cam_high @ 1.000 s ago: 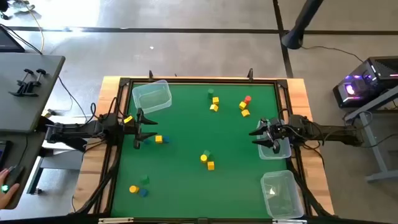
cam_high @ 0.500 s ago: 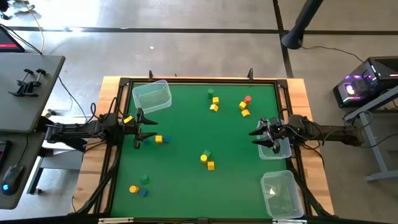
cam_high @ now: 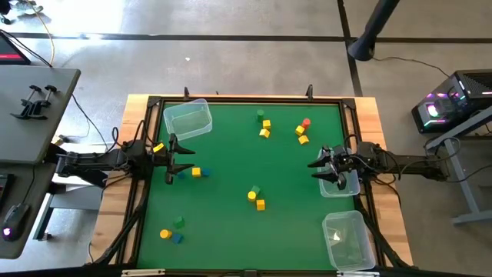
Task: Sort blocks by size
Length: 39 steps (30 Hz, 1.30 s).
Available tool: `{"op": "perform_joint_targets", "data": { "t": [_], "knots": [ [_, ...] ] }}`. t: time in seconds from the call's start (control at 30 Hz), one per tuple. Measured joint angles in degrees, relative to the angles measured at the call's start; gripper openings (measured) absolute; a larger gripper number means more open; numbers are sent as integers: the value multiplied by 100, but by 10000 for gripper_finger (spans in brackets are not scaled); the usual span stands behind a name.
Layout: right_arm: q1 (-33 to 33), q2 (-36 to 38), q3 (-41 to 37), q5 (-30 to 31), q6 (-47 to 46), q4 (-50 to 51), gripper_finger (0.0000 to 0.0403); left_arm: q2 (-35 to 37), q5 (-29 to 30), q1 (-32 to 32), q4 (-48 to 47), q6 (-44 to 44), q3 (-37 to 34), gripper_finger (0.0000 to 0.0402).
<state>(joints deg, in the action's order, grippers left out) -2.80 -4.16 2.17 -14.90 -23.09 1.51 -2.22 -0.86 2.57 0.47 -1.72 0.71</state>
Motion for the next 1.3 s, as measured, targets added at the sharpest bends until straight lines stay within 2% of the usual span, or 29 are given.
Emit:
{"op": "perform_joint_targets", "data": {
  "t": [0.97, 1.17, 1.3],
  "knots": [
    [1, 2, 0, -1, 0, -2, 208, 0, 0, 1, 34, 16, -2, 203],
    [0, 1, -1, -2, 0, 0, 208, 2, 27, 2, 560, 1300, -2, 203],
    [2, 2, 0, -1, 0, -2, 208, -4, -161, -48, 1493, 1721, -4, 203]
  ]
}}
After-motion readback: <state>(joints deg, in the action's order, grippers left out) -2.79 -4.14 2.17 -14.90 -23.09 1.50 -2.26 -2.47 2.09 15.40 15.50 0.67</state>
